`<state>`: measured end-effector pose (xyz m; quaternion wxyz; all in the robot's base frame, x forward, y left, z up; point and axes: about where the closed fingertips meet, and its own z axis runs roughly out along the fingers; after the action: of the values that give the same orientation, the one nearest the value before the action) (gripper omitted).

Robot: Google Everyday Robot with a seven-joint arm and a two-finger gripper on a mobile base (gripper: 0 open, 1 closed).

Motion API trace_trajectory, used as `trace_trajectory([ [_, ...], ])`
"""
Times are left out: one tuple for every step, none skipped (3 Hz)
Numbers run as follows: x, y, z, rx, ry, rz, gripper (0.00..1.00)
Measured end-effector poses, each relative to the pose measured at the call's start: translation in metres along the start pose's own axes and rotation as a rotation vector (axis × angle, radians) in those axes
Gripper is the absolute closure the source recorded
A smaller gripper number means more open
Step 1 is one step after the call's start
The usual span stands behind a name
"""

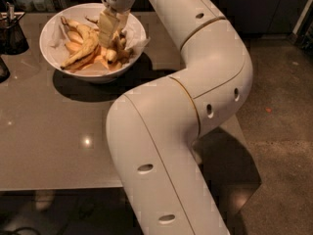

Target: Pick banana from white bowl

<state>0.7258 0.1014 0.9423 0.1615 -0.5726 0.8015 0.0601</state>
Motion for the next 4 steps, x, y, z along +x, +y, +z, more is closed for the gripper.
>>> trace_trajectory([
  [0.0000, 0.0000, 0.0000, 0.000, 0.000, 0.000, 0.37],
  [0.0000, 0.0000, 0.0000, 0.000, 0.000, 0.000, 0.35],
  [-0.0017, -0.0005, -0.0050, 0.000, 0.000, 0.000, 0.33],
  [0.0000, 0.0000, -0.0001, 0.000, 0.000, 0.000, 0.33],
])
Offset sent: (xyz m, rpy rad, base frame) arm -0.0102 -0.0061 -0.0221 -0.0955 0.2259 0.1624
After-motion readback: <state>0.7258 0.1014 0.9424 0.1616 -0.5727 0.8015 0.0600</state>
